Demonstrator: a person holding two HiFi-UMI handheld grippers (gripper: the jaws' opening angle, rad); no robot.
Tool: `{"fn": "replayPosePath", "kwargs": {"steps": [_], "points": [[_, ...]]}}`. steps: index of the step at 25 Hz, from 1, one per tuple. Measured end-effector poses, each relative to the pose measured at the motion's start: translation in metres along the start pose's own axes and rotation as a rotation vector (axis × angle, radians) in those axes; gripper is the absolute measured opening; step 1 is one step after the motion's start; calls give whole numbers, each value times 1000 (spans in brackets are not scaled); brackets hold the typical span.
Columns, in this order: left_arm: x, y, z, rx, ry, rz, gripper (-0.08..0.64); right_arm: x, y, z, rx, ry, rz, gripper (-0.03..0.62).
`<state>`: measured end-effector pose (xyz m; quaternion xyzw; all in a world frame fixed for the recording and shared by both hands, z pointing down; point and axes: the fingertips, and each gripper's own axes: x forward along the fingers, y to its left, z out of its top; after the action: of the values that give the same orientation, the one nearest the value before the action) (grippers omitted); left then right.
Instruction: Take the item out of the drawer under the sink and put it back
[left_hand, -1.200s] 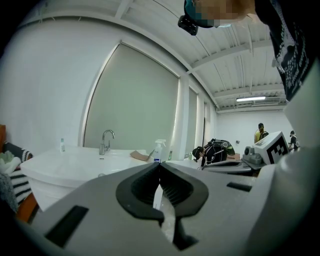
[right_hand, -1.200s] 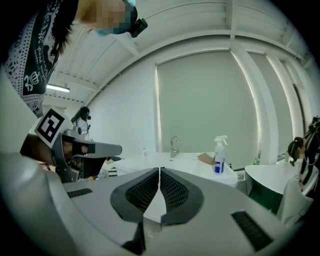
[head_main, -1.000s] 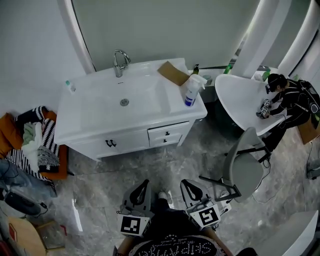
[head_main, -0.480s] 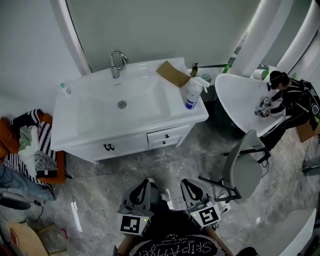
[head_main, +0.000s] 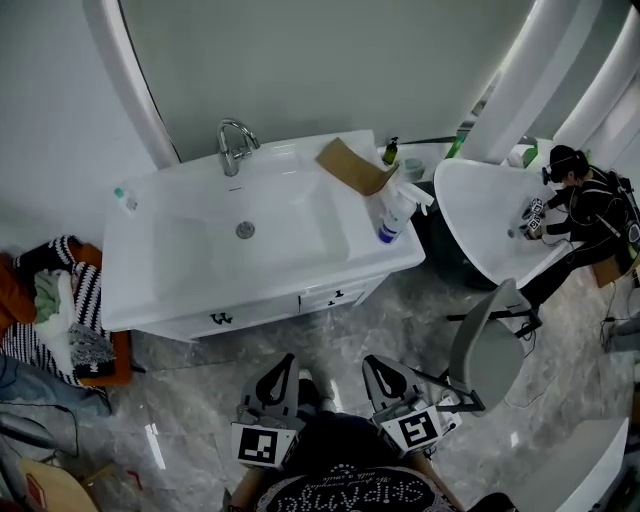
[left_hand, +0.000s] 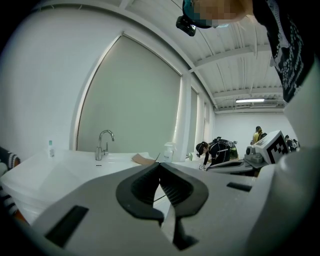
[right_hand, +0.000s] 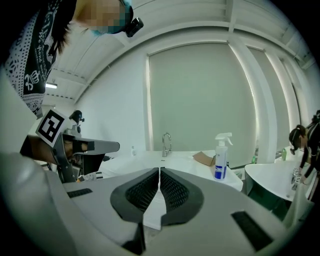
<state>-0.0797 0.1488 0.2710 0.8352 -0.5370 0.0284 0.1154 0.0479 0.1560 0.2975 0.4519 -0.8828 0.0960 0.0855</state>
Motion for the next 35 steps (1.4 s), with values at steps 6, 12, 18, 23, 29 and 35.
{"fn": "replayPosePath", "kwargs": {"steps": [6,12,18,23,29,35], "points": [[11,26,4,-19,-9,8,5,28,-5,-8,-19,21,-7,21],[6,43,2,-5,5,4,5,44,3,0,9,-3,-14,21],[8,46,2,-6,5,18,5,51,9,5,-6,-27,34,21],[16,45,2,-18,11,19,5,57,5,10,-7,-35,63,21],[36,40,0,-16,38,41,5,63,-23,18,-20,-34,72,21],[66,28,9,-1,19,66,5,68,-60,29,-28,-39,90,21]]}}
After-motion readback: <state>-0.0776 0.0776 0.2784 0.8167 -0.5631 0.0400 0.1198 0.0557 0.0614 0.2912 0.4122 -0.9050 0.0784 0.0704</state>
